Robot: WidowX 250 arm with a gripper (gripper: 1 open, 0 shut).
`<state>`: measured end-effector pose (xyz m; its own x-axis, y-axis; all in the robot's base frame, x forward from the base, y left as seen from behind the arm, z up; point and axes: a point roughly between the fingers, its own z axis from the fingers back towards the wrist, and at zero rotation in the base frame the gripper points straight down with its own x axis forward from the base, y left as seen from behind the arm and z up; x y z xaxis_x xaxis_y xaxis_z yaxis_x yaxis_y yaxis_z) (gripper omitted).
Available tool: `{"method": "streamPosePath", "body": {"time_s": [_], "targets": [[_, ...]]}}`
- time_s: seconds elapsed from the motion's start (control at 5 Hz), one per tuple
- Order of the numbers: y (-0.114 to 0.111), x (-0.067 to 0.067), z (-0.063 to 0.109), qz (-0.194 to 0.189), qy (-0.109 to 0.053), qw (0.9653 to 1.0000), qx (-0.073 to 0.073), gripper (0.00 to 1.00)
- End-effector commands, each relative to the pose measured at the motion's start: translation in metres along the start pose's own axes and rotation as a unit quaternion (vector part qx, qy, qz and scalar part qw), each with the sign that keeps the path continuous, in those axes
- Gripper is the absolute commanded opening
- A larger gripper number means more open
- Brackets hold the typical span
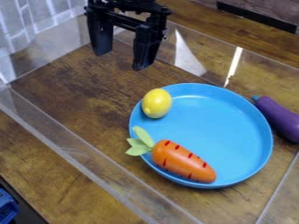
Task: Move the carrot to the right side
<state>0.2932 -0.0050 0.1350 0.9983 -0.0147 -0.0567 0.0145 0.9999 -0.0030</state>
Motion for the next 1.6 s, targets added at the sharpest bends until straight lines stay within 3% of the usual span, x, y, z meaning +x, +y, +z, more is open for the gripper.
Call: {"method": "streamPosePath", "body": {"time_s": [0.0,0.2,0.4,0.8,1.2,1.4], "targets": [[-0.010,-0.001,-0.007,0.001,0.005,1.0000,-0.002,1.00],[-0.022,-0.002,-0.014,0.004,0.010,0.9999,-0.004,1.00],[-0.037,-0.012,-0.021,0.002,0.007,0.9999,-0.008,1.00],[-0.061,-0.032,-0.054,0.026,-0.010,0.9993,-0.023,1.00],[-0.063,-0.030,-0.076,0.104,-0.045,0.9921,-0.054,1.00],[-0.054,-0.017,-0.084,0.132,-0.059,0.9876,-0.061,1.00]]}}
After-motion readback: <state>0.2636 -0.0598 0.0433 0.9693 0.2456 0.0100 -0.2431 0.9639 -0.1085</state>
